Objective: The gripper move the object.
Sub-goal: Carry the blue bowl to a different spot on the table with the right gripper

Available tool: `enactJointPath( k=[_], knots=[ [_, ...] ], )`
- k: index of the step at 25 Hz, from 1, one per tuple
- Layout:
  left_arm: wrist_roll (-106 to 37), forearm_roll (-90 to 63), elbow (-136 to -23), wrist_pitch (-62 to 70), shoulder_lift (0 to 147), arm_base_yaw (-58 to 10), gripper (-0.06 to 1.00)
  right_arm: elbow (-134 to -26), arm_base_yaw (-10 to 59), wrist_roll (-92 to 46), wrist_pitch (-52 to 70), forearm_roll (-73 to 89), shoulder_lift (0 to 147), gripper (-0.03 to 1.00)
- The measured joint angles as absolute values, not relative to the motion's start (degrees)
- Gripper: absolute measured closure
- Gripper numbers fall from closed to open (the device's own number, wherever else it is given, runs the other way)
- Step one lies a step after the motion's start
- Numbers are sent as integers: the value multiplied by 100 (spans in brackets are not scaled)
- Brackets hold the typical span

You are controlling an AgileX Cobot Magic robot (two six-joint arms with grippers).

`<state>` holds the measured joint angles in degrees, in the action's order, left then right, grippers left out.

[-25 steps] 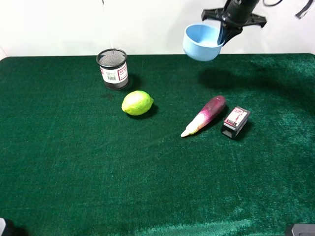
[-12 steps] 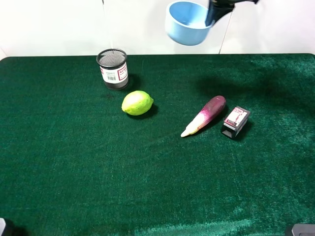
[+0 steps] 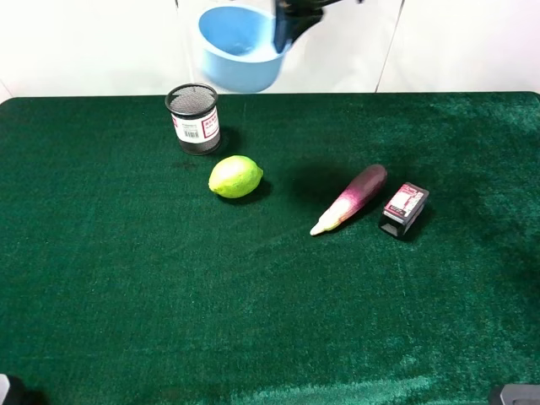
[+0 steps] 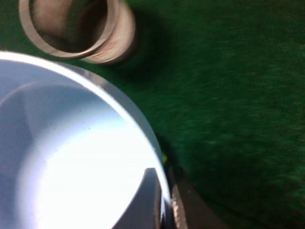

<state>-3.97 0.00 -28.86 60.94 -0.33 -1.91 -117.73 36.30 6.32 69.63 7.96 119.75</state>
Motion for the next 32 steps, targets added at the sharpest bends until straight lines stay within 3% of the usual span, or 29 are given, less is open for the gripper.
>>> enactJointPath(
  k=[16, 32],
  knots=[
    [-397, 0, -2886, 6094, -33, -191, -5, -11773, 5511, 1138, 6962, 629, 12262, 99],
    [-401, 0, -2886, 6094, -33, -191, -5, -11773, 5763, 1319, 6186, 347, 13455, 99]
  ],
)
